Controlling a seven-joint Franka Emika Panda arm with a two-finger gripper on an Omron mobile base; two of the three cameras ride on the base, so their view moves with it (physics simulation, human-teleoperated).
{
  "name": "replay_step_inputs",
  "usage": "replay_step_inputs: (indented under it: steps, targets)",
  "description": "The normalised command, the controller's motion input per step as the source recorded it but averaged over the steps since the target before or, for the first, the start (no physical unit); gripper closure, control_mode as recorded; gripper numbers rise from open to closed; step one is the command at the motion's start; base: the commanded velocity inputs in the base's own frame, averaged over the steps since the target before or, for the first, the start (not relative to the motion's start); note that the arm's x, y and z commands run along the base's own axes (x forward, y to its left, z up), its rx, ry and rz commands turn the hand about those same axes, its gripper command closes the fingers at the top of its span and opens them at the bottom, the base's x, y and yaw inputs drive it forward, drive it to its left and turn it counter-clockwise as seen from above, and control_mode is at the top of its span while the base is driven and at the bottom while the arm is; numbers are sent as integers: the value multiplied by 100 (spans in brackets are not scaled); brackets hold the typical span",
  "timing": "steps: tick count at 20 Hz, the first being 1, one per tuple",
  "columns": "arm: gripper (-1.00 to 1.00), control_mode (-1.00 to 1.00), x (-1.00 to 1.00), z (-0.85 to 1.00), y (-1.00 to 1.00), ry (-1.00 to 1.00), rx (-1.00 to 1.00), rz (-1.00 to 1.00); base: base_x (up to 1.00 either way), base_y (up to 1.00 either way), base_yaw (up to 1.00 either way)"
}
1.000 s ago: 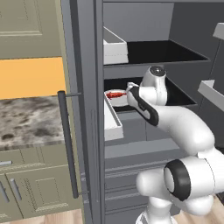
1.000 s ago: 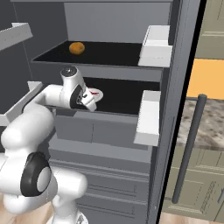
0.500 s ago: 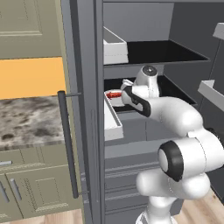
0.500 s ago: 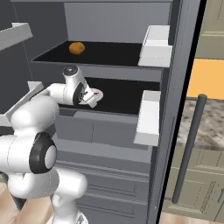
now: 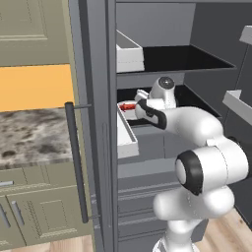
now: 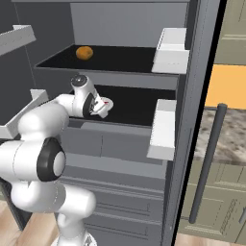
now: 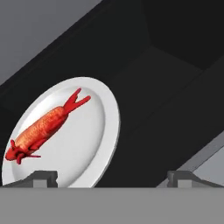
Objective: Retrieve the fish from the fridge and place it on the cutting board.
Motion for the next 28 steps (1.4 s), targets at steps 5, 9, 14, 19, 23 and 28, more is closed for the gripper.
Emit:
replay_step_inputs:
  steps: [5, 9, 14, 19, 23, 28]
  targets:
    - [-100, -100, 27, -12, 0, 0, 0, -3, 0, 0, 0]
    - [-100, -100, 33, -12, 0, 0, 0, 0, 0, 0, 0]
    - [-100, -100, 35, -11, 0, 1, 0, 0, 0, 0, 0]
    - [-100, -100, 38, -1, 0, 0, 0, 0, 0, 0, 0]
    - [-100, -100, 33, 0, 0, 0, 0, 0, 0, 0, 0]
    - [-100, -100, 28, 0, 3, 0, 0, 0, 0, 0, 0]
